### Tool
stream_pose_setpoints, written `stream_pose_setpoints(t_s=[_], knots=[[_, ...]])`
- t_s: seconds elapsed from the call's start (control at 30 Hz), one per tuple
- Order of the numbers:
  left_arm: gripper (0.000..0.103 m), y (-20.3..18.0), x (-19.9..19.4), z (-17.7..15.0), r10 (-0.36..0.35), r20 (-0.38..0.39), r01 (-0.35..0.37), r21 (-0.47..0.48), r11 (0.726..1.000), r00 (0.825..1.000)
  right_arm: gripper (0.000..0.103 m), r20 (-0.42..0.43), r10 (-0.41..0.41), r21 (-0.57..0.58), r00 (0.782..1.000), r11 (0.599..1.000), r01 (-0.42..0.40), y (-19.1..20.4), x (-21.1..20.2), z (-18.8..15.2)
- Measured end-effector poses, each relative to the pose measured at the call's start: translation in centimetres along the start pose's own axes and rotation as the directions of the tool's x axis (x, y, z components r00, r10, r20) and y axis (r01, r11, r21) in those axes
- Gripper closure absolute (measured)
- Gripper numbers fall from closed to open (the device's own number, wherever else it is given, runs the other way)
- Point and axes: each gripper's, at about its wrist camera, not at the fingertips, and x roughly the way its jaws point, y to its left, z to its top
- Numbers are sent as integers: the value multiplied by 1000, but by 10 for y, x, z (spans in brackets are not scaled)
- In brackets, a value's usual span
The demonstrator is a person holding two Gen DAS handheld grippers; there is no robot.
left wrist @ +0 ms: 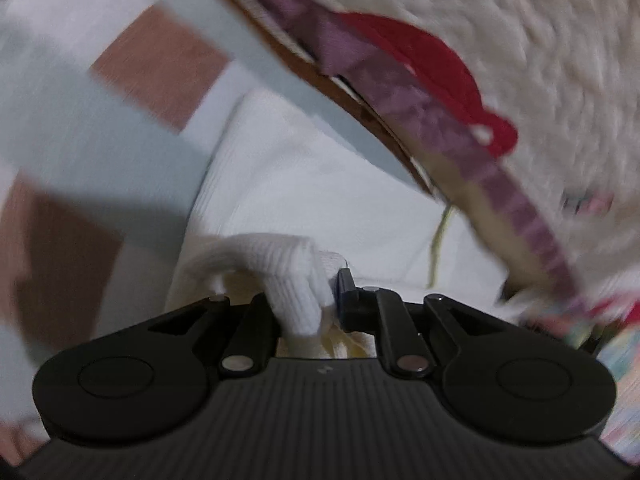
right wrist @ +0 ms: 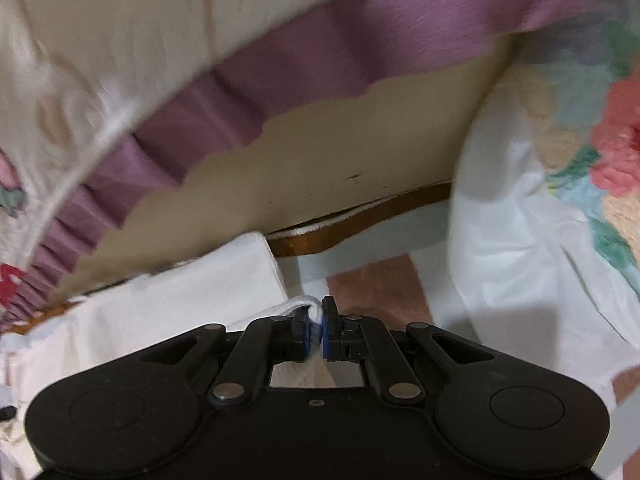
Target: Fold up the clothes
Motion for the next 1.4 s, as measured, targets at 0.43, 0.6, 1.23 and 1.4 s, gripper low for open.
stream_pose_setpoints(t_s=[0.43, 0.6, 1.23, 1.4], knots=[[56, 19, -70, 4, -82, 171, 62, 120, 991, 982, 73, -57, 197, 183, 979, 966, -184, -39, 31, 10], [50, 0, -91, -33, -33, 209, -36, 314, 949, 977, 59, 147, 452, 382, 880, 795, -472, -78, 2, -12], [44, 38, -103, -173, 27, 247, -85, 229, 970, 969, 55, 296, 108, -284, 949, 959, -21, -36, -85, -199], [44, 38, -91, -178, -5, 189, -37, 218, 975, 982, 46, 278, 79, -316, 957, 949, 14, -27, -63, -202]])
